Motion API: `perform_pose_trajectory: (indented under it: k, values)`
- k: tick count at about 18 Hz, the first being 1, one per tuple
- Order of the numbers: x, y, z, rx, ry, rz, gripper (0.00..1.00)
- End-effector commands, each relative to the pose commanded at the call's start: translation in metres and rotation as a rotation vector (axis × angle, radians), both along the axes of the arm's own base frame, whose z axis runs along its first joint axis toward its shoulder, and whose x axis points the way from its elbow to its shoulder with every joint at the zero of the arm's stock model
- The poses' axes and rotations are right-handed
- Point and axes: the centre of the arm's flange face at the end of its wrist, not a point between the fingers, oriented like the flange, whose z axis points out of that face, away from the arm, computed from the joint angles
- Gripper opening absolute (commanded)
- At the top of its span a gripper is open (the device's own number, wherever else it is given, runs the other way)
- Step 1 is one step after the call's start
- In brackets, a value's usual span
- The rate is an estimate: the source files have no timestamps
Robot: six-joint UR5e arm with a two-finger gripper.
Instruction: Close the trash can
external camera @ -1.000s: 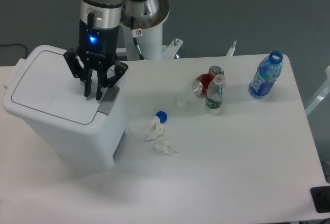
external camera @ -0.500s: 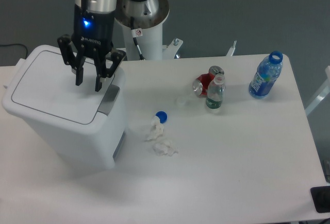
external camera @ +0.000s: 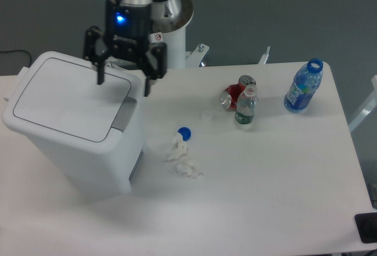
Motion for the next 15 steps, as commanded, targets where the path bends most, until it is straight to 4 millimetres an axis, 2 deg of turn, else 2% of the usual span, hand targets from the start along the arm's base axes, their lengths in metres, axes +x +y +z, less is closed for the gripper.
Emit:
perform_pose_trajectory:
  k: [4,9,11,15]
  values:
    - [-0.027,-0.015,-0.006,-0.054,0.066,-0.039,1.0]
    - [-0.053,-0.032,-0.014,-0.222,0.232,-0.137,1.0]
    - [-0.069,-0.032,-0.022,-0.302,0.288,-0.207,1.0]
    - [-0.075,-0.036,-0.028,-0.376,0.326,-0.233,1.0]
